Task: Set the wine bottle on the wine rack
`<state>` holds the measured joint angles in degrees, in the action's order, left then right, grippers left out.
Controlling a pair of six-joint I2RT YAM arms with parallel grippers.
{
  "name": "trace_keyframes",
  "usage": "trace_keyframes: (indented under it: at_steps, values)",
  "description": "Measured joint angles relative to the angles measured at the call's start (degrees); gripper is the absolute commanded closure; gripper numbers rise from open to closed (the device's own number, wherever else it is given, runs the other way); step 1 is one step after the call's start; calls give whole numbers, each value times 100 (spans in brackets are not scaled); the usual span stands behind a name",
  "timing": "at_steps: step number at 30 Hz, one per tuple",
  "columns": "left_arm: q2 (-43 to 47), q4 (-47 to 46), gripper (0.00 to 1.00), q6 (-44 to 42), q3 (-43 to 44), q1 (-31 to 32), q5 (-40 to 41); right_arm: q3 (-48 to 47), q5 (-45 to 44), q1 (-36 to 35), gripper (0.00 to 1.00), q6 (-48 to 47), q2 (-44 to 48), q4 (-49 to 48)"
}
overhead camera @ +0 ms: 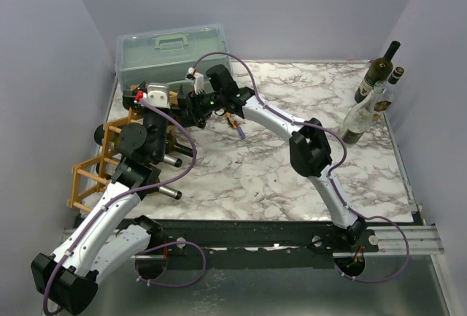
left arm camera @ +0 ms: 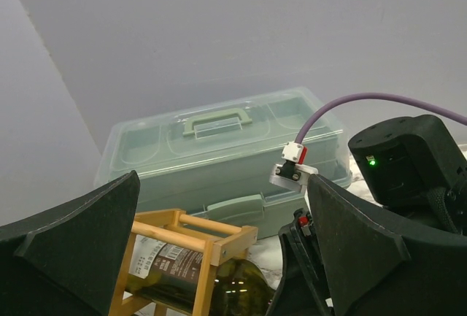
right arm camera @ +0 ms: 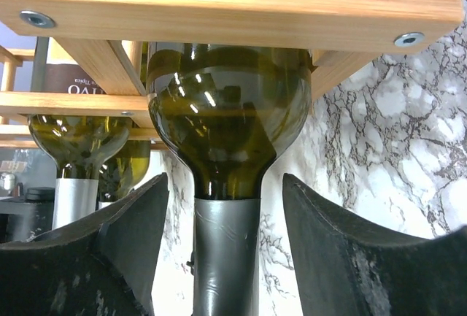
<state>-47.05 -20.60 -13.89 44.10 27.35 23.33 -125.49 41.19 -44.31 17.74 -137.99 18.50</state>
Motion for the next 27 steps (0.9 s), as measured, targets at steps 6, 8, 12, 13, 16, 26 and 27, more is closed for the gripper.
trace_keyframes:
  at_steps: [6,8,12,13,16,26,27]
  values:
    - [0,2,2,24,0,-2,-4,131,-48,0,22,221,79,-109]
    - [0,2,2,39,0,-2,-9,164,-59,0,19,330,85,-208]
    - [0,2,2,66,0,-2,-15,219,-92,0,4,549,85,-341]
    - [0,2,2,72,0,-2,-17,221,-96,0,2,610,85,-376]
    - [0,2,2,90,0,-2,-35,223,-129,0,2,719,85,-483]
    - [44,0,2,105,-15,-2,-83,223,-647,0,3,1040,85,-664]
    - [52,0,2,107,-17,-4,-83,223,-702,0,3,1093,85,-710]
